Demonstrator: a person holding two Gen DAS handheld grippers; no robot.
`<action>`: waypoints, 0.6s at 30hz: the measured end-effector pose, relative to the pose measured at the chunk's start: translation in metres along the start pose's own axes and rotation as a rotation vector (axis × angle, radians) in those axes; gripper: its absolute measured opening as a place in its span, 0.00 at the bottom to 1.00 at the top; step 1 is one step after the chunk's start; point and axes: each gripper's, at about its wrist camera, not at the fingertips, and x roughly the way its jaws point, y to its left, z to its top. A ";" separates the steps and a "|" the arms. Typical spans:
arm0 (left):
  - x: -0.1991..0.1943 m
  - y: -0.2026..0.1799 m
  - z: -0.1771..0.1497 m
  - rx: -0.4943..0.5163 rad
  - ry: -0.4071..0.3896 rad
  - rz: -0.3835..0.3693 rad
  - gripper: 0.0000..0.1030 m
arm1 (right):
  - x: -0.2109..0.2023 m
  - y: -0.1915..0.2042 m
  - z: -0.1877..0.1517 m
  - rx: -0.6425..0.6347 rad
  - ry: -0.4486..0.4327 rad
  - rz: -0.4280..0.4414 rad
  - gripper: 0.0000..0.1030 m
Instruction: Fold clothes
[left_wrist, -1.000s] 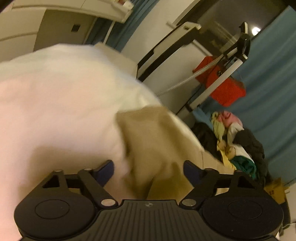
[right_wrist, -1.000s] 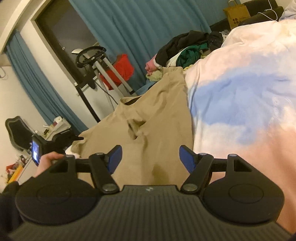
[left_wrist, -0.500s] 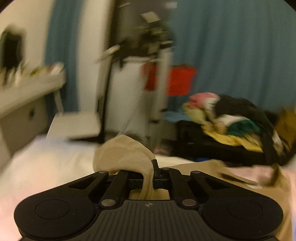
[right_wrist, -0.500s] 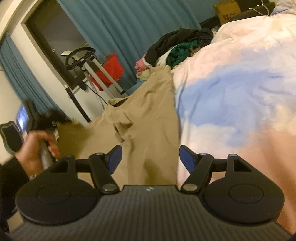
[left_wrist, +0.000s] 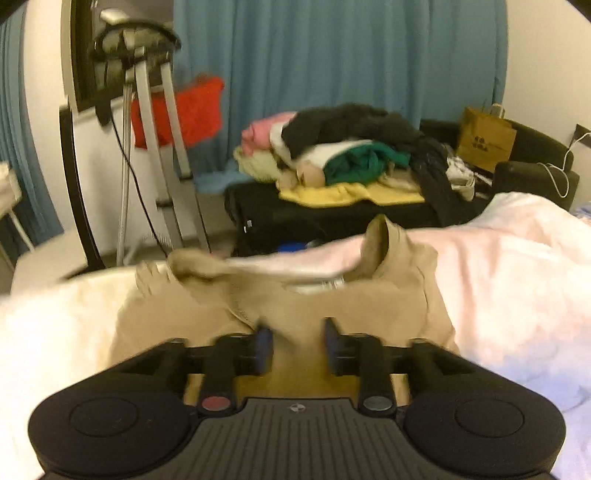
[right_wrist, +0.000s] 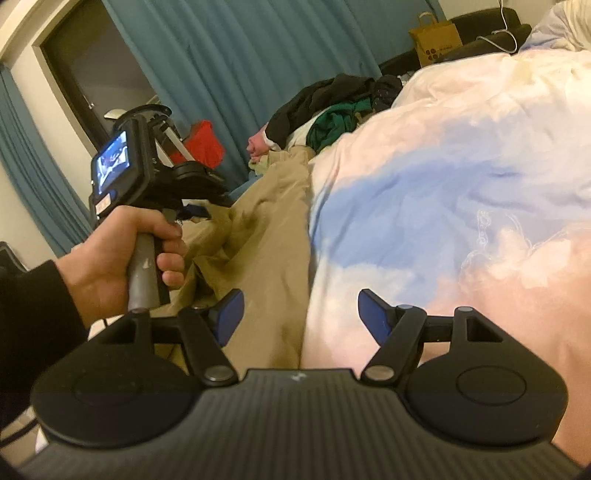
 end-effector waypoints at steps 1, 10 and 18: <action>-0.003 0.002 -0.003 0.005 -0.010 -0.003 0.47 | 0.001 -0.002 0.000 0.008 0.001 0.006 0.69; -0.181 0.093 -0.072 -0.080 -0.041 -0.110 0.66 | -0.011 0.015 -0.003 -0.029 0.005 0.067 0.69; -0.302 0.229 -0.178 -0.271 0.138 -0.117 0.66 | -0.037 0.040 -0.013 -0.093 0.019 0.138 0.69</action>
